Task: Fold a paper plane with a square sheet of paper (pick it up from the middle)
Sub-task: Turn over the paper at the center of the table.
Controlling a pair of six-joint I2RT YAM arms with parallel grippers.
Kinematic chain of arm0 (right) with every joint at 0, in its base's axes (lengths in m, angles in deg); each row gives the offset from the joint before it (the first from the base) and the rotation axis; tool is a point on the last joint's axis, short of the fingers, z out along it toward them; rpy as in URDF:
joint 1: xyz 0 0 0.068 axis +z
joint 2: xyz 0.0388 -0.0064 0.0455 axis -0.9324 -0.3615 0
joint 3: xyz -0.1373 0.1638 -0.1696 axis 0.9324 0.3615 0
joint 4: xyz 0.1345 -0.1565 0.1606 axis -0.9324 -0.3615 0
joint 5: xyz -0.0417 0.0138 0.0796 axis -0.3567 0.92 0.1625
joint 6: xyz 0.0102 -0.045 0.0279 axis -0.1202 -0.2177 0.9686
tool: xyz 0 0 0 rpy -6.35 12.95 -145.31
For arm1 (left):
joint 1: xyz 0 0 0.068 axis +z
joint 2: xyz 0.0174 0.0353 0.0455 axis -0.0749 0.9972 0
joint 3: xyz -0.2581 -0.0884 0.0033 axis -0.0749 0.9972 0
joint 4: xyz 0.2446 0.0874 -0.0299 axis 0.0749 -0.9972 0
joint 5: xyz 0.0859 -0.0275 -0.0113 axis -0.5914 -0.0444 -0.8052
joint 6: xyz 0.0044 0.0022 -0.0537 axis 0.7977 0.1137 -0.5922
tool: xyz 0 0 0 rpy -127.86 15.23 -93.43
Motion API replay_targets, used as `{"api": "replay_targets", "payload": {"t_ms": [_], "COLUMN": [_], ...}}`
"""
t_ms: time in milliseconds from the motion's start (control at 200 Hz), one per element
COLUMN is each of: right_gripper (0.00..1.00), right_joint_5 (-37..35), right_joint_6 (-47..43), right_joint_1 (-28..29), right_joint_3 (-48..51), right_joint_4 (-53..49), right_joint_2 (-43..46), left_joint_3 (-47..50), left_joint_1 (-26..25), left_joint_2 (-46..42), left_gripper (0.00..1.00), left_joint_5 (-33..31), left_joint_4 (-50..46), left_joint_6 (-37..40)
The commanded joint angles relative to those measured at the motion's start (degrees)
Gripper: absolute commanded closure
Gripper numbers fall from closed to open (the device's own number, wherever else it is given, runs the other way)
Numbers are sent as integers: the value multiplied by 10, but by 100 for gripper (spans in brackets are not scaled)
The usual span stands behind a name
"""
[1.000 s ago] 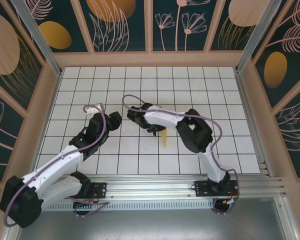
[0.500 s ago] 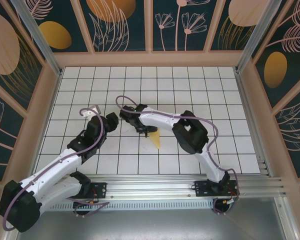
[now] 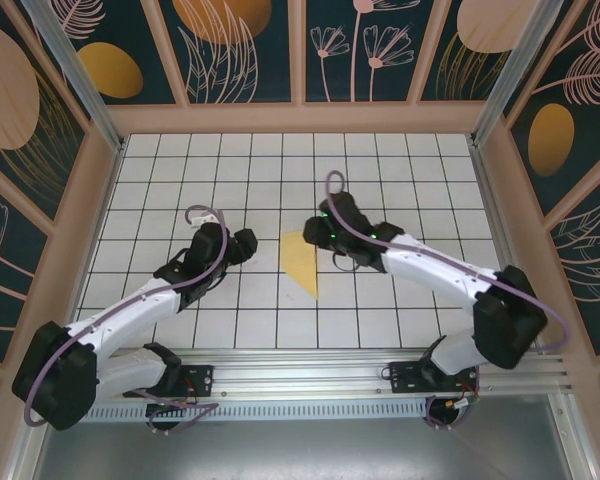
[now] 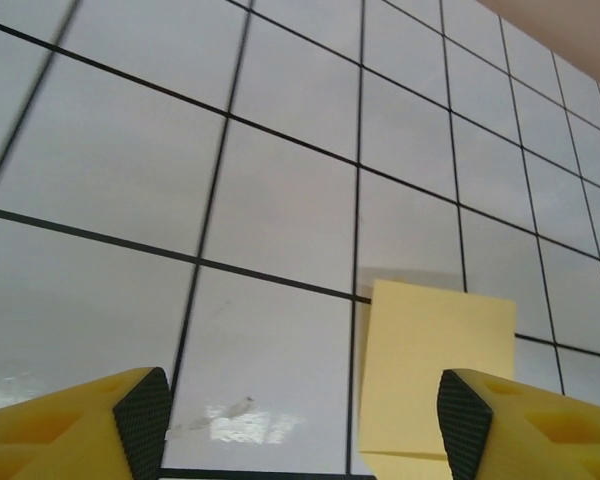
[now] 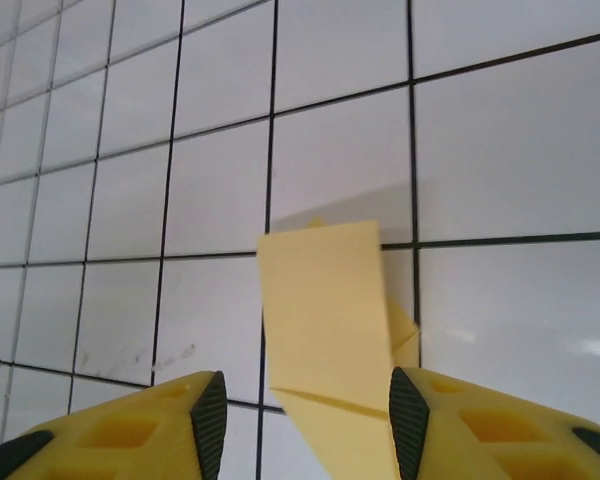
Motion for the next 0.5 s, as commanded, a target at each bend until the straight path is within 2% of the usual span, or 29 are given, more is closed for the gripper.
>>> {"api": "replay_targets", "payload": {"t_ms": [0, 50, 105, 170, 270, 375, 450, 495], "right_gripper": [60, 65, 67, 72, 69, 67, 67, 67], "right_joint_5": [90, 89, 133, 192, 233, 252, 269, 279], "right_joint_6": [-24, -21, -20, -20, 3, -4, -7, -9], "right_joint_1": [-20, -30, -50, -68, -77, -78, -78, -78], "right_joint_3": [106, 114, 121, 146, 192, 196, 195, 194], "right_joint_4": [178, 159, 148, 191, 278, 290, 300, 303], "right_joint_2": [36, 36, 25, 14, 15, -3, -18, -27], "left_joint_3": [-21, -29, -35, -32, -32, -27, -21, -14], "left_joint_1": [3, 3, 4, 3, 3, 3, 4, 4], "left_joint_2": [33, 50, 64, 73, 79, 74, 67, 61], "left_gripper": [26, 25, 25, 22, 19, 15, 3, 2], "left_joint_5": [77, 90, 96, 101, 96, 83, 62, 54], "left_joint_4": [45, 44, 45, 57, 66, 72, 73, 78], "left_joint_6": [17, 12, 6, -1, -9, -15, -26, -32]}}
